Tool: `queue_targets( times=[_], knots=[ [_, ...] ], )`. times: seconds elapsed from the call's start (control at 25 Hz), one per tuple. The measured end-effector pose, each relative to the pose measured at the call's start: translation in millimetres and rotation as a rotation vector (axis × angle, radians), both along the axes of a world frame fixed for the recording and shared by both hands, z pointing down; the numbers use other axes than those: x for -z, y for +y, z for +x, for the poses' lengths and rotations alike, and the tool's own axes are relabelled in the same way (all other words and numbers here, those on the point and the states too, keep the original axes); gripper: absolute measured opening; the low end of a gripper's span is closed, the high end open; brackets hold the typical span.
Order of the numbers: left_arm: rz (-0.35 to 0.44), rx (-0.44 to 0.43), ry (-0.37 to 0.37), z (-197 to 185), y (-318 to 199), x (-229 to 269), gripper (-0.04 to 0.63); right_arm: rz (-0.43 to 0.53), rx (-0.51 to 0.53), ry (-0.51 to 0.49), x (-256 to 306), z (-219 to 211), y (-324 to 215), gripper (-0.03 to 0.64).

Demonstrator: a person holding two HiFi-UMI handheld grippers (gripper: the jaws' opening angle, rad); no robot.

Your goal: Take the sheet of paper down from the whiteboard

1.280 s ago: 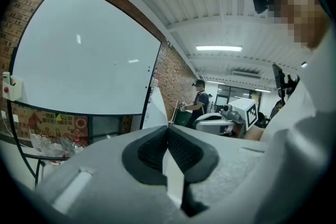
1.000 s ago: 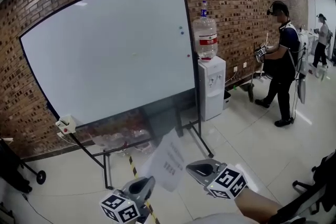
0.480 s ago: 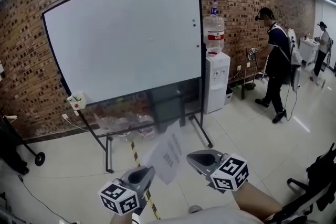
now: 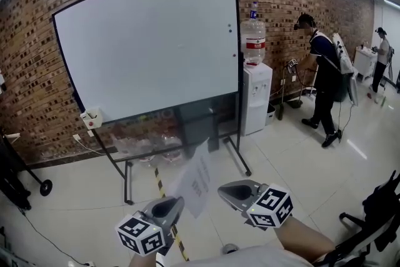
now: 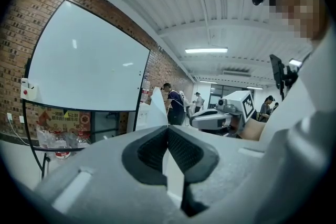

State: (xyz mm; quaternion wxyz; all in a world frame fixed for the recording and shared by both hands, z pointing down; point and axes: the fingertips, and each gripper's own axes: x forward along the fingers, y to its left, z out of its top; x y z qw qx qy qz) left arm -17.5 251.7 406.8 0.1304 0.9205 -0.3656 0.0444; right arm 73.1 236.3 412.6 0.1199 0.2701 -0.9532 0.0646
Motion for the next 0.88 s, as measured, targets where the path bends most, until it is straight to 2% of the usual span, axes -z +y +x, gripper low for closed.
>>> queue_targets(
  times=[0.24, 0.88],
  knots=[
    [-0.013, 0.001, 0.013, 1.4, 1.2, 1.0, 0.002, -0.005, 0.001, 0.004, 3.0, 2.0, 0.4, 0.000],
    [0.012, 0.007, 0.015, 2.1, 8.2, 5.4, 0.002, 0.008, 0.011, -0.004, 4.8, 0.8, 5.8, 0.000]
  ],
)
